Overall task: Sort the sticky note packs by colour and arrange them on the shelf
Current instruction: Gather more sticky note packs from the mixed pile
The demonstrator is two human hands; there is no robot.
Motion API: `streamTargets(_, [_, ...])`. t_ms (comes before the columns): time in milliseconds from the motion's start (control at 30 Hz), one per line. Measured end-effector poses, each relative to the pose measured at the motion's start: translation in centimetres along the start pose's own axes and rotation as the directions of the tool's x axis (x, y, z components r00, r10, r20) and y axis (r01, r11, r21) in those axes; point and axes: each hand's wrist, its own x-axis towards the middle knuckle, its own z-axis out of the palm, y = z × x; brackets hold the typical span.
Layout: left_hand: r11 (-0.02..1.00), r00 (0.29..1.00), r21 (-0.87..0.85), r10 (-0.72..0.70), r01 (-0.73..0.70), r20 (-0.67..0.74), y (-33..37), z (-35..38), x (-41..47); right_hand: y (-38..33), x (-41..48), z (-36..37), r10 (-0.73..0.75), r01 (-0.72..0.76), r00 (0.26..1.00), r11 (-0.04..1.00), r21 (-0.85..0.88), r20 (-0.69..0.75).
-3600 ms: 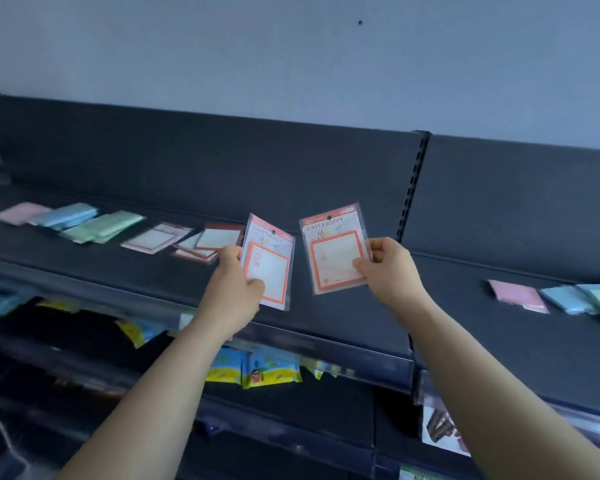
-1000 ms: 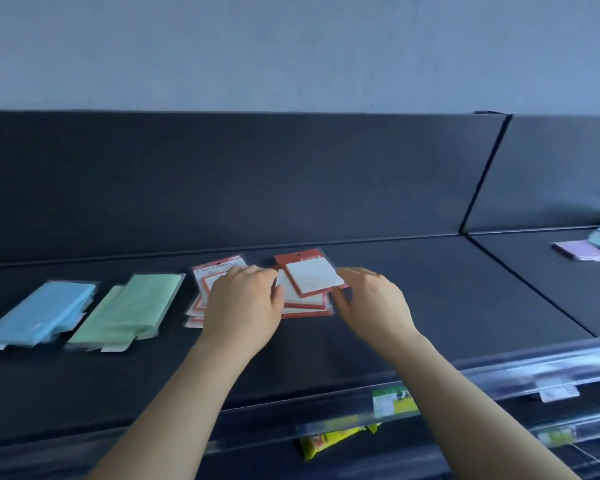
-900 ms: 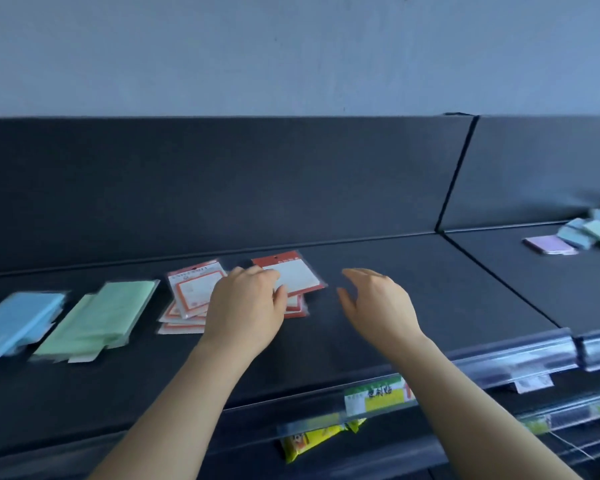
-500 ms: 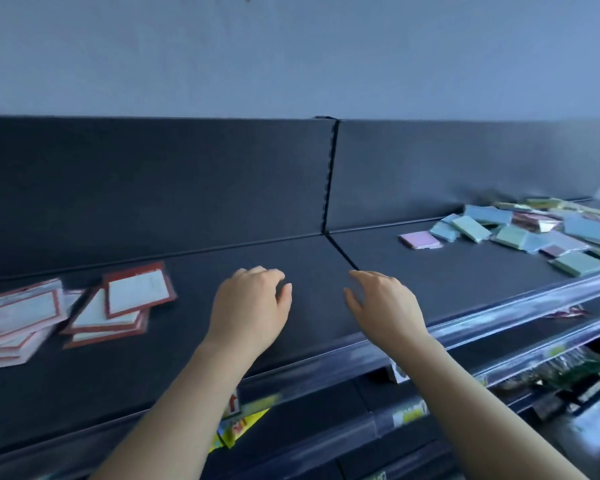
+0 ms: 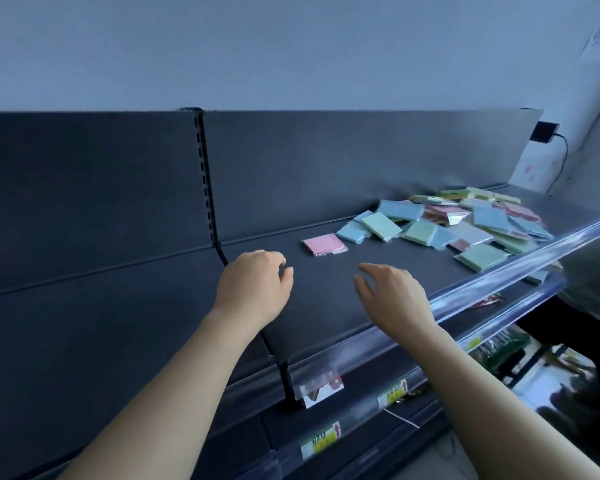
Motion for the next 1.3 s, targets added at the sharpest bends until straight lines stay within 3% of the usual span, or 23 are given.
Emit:
streamTargets(367, [0.998, 0.995, -0.039, 0.045, -0.042, 0.091, 5.4, 6.5, 11.6, 8.2, 8.8, -0.1, 0.164, -0.163, 0.986, 0.986, 0.026, -0.02])
streamTargets(567, [0.999, 0.983, -0.038, 0.042, -0.035, 0.18, 8.8, 10.5, 16.3, 13.6, 13.4, 0.5, 0.233, -0.233, 0.971, 0.972, -0.015, 0.047])
streamTargets(1067, [0.968, 0.937, 0.202, -0.202, 0.147, 0.285, 16.5, 19.5, 24.0, 23.8, 22.0, 2.6, 0.011, 0.001, 0.966, 0.999, -0.046, 0.258])
streamTargets(1200, [0.962, 0.934, 0.123, -0.266, 0.242, 0.24, 17.2, 18.9, 23.7, 24.3, 22.4, 2.6, -0.054, 0.051, 0.97, 0.999, 0.02, 0.237])
streamTargets(1300, [0.952, 0.932, 0.009, -0.301, 0.305, 0.2, 17.3, 18.2, 22.6, 24.3, 22.5, 2.2, -0.024, -0.019, 0.968, 0.985, 0.169, 0.248])
